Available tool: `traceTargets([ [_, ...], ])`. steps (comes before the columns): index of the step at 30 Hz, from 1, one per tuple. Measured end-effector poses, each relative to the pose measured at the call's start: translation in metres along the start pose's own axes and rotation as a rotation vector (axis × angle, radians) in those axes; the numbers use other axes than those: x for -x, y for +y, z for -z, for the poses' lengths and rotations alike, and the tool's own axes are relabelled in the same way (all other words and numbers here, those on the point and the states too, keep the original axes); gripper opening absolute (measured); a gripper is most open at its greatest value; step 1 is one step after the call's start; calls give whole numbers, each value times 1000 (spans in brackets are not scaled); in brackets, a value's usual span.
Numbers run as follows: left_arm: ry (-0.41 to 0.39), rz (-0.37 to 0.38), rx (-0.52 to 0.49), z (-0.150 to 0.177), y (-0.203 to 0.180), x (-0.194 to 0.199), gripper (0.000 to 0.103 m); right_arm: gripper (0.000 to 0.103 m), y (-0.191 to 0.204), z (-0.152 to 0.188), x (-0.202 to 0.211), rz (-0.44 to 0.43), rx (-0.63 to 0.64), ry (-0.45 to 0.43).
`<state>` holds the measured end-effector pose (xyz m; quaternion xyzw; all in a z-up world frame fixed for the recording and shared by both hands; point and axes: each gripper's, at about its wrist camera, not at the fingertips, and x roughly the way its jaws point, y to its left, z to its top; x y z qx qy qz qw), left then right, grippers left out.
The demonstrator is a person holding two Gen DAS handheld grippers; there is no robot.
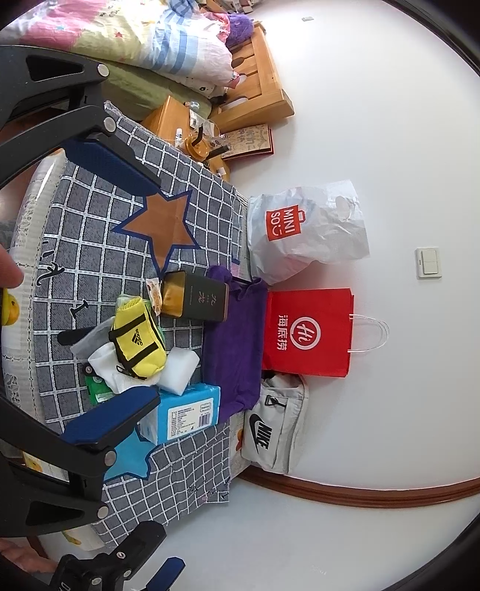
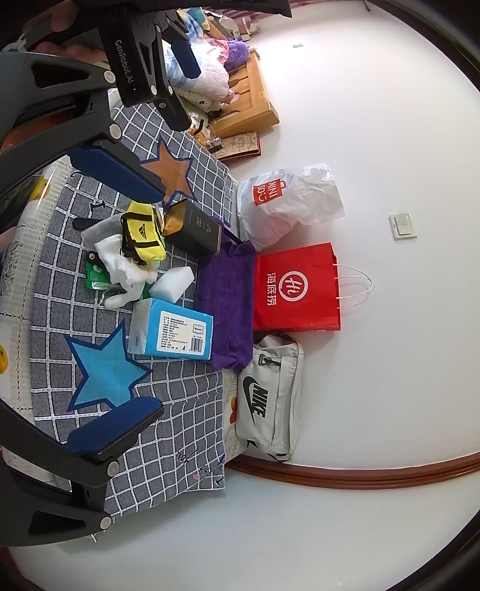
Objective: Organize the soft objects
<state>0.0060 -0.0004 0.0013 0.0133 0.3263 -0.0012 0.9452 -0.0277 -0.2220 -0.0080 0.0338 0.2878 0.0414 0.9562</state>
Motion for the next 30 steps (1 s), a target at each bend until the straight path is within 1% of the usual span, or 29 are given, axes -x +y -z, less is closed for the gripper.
traceTargets([
  [4, 64, -16, -13, 8, 2, -30, 103, 103, -10, 5, -21, -19, -20, 38],
  [7, 123, -30, -26, 19, 2, -58, 103, 103, -15, 12, -41, -11, -23, 69],
  [9, 168, -35, -8, 28, 5, -77, 103, 103, -17, 18, -56, -1, -14, 90],
  [13, 230, 5, 42, 43, 10, -110, 103, 103, -24, 29, -84, -4, -26, 136],
  [16, 274, 48, 56, 50, 11, -129, 102, 103, -30, 37, -105, -6, -39, 173],
  [18, 295, 56, 60, 55, 12, -140, 102, 103, -33, 42, -117, -6, -48, 193],
  [20, 320, 48, 53, 58, 13, -151, 102, 103, -35, 47, -129, -7, -58, 213],
  [22, 315, 72, 58, 59, 18, -158, 101, 103, -37, 51, -139, -12, -62, 229],
  [24, 303, 69, 77, 59, 24, -164, 101, 103, -38, 54, -148, -13, -60, 242],
  [27, 268, 87, 149, 53, 38, -171, 100, 103, -38, 59, -160, -12, -55, 268],
  [30, 281, 126, 196, 46, 47, -184, 100, 103, -38, 62, -172, -15, -56, 289],
])
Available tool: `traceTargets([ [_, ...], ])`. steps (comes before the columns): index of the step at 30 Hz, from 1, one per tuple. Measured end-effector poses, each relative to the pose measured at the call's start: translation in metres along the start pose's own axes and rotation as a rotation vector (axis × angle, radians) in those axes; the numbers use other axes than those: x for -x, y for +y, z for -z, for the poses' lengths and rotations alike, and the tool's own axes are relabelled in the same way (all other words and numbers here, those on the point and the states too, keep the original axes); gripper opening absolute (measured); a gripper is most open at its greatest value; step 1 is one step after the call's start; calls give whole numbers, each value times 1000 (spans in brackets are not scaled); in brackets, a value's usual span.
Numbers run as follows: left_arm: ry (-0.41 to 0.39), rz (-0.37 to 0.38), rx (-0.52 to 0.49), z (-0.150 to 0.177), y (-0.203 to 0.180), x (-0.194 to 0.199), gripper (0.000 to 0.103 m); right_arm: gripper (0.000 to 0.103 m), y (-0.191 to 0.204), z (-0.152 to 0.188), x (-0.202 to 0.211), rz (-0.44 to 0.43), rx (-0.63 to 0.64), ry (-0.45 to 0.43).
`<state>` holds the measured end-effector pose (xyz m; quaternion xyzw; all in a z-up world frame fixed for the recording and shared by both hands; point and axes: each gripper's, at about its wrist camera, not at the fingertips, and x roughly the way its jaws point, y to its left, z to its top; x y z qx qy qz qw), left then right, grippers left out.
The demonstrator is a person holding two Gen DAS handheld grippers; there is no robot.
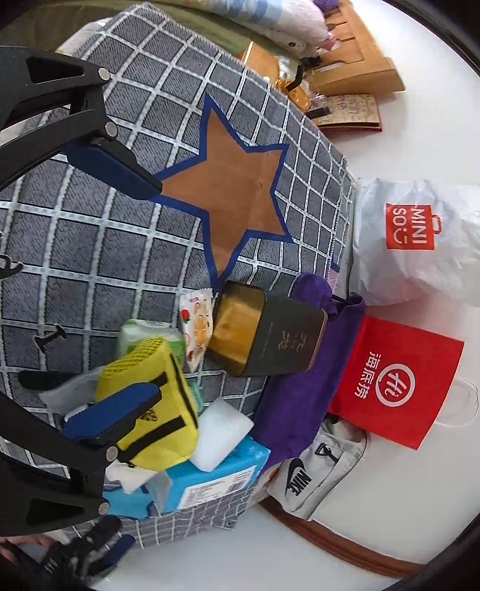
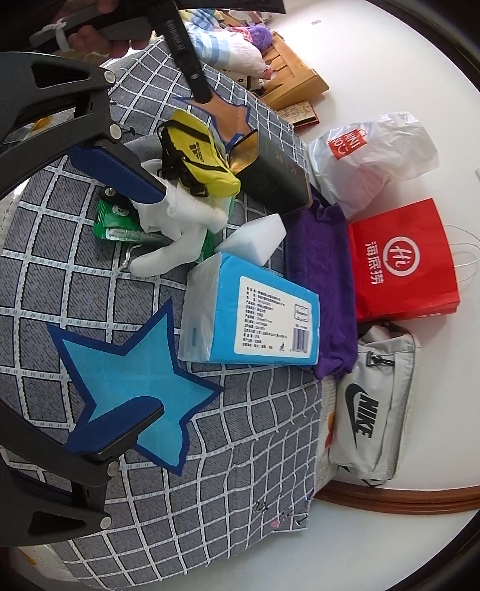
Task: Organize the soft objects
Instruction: 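Grasp the orange-print snack packet with the left tool while the right tool grasps the white sponge block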
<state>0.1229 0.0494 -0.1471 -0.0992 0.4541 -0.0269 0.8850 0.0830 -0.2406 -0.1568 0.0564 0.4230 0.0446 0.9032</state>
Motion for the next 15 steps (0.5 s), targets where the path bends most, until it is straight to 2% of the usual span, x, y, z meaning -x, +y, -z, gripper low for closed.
traceTargets([
  [5, 61, 52, 0, -19, -4, -24, 100, 103, -1, -3, -11, -3, -5, 18],
  [10, 109, 73, 4, -31, -11, -49, 100, 103, 0, -5, -20, 12, 8, 34],
  [15, 184, 24, -75, -37, -27, -75, 100, 103, -1, -7, -24, 34, 31, 44],
])
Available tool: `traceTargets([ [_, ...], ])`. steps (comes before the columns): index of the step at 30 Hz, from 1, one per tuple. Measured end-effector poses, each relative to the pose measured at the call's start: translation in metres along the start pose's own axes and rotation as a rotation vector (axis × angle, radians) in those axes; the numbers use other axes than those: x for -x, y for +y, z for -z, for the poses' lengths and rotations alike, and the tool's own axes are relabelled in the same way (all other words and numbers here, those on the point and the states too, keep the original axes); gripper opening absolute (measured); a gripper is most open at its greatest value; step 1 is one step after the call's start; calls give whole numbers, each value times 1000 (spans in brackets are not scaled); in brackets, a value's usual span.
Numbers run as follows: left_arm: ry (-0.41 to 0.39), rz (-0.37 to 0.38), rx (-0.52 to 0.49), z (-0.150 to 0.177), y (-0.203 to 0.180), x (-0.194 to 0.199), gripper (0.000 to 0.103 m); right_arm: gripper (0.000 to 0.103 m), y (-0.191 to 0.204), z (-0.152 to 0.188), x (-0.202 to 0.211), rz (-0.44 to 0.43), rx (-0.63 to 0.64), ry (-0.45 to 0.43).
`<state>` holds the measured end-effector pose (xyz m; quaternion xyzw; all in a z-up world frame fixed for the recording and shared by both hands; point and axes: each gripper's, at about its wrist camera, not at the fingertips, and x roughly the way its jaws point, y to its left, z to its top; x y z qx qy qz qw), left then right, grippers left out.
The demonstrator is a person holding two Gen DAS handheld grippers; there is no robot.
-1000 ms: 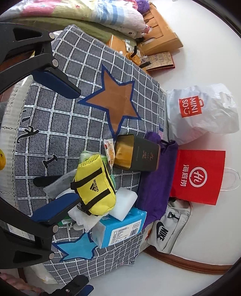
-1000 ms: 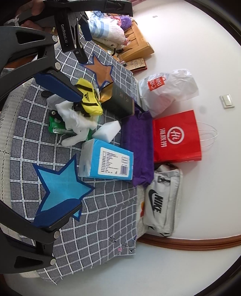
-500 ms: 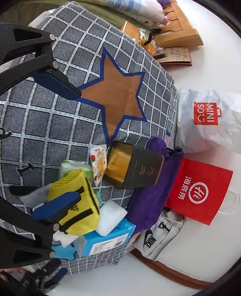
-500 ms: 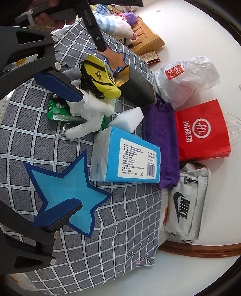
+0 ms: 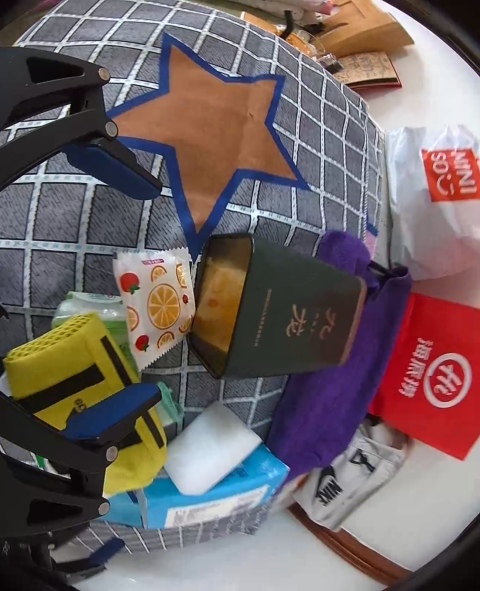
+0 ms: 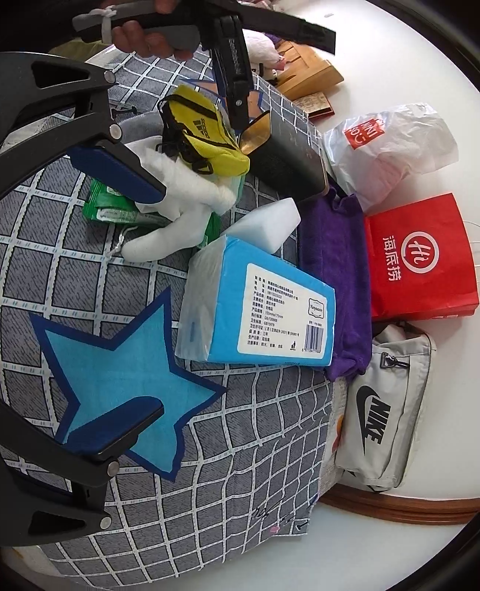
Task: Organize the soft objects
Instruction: 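Grasp the orange-print snack packet with the left tool while the right tool grasps the white sponge block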
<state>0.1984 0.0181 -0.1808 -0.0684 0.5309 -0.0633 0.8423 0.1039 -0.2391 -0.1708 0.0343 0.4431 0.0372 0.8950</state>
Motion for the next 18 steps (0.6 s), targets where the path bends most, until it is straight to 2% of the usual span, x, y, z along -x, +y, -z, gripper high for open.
traceTargets([
  [3, 17, 0, -11, -4, -3, -8, 98, 103, -1, -7, -3, 5, 13, 1],
  [4, 18, -4, -9, -6, -3, -10, 90, 103, -1, -10, -4, 6, 18, 0],
  [5, 23, -18, -6, -7, -2, -12, 74, 103, -1, -16, -5, 7, 25, -3],
  [6, 37, -31, -5, -7, -1, -15, 65, 103, 0, -20, -6, 9, 31, -4],
  [7, 61, -24, -4, -7, 1, -20, 59, 103, 1, -25, -7, 11, 39, -8],
  [10, 58, 0, -20, -7, 4, -20, 57, 103, 8, -43, -11, 1, 75, -18],
  [13, 55, 49, -5, -5, 12, -11, 43, 103, 15, -59, -15, -3, 103, -25],
  [18, 56, 53, -4, 0, 24, -8, 42, 103, 32, -84, -30, -32, 152, -24],
])
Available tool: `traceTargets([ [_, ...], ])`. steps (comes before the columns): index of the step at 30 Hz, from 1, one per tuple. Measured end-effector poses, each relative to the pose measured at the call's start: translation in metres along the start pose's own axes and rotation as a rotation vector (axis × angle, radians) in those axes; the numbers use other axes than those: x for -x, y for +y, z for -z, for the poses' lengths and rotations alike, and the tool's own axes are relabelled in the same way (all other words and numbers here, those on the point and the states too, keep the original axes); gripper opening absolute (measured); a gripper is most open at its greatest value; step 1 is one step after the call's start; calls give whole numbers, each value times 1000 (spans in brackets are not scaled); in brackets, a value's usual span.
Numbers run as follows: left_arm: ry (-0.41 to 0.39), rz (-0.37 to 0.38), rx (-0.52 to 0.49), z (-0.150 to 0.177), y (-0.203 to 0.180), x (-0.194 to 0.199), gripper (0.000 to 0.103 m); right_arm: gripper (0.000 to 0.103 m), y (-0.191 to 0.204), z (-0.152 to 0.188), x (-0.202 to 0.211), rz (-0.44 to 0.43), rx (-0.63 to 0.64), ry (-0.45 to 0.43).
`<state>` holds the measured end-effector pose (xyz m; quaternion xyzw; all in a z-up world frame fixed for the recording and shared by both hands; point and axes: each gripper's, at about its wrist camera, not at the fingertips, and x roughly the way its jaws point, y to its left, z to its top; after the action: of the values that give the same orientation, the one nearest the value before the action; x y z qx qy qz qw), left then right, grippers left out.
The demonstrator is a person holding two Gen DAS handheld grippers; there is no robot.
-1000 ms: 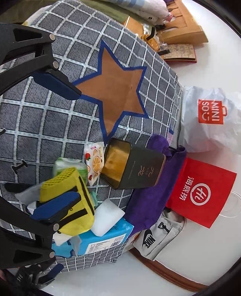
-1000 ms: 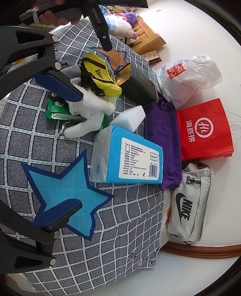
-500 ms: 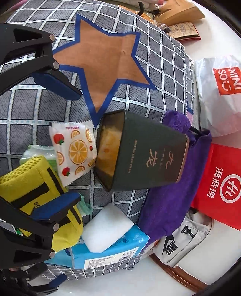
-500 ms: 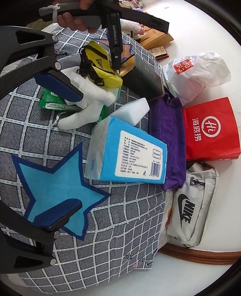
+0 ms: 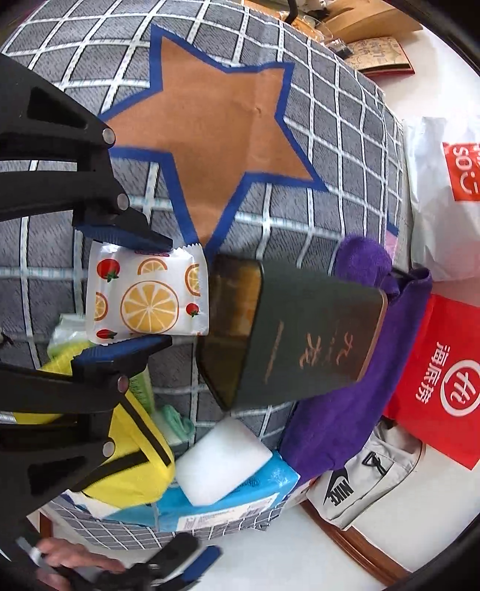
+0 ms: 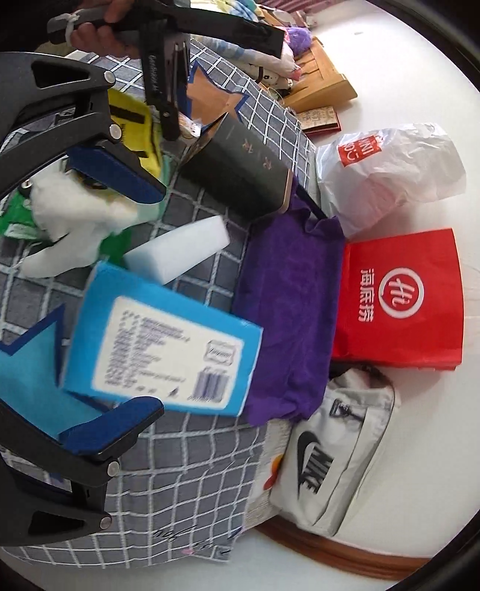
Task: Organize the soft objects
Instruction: 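Grasp the orange-print snack packet with the left tool while the right tool grasps the white sponge block, then carry the snack packet with the left tool while the right tool carries the sponge block toward the purple towel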
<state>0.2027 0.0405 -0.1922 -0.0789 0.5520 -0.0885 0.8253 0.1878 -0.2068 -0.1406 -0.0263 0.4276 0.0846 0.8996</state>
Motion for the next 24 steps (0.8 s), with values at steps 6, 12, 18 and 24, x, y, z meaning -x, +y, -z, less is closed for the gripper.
traceTargets([
  [6, -14, -9, 26, -1, 24, 9, 41, 99, 23, -21, -31, -20, 82, 51],
  [12, -10, 10, 57, 1, 41, 10, 40, 83, 44, -26, -60, -29, 156, 120],
  [18, -18, 16, 59, 4, 42, 13, 40, 36, 58, -22, -77, -34, 218, 214],
  [24, -33, 17, 74, 10, 47, 21, 40, 34, 44, -23, -48, -47, 141, 117],
])
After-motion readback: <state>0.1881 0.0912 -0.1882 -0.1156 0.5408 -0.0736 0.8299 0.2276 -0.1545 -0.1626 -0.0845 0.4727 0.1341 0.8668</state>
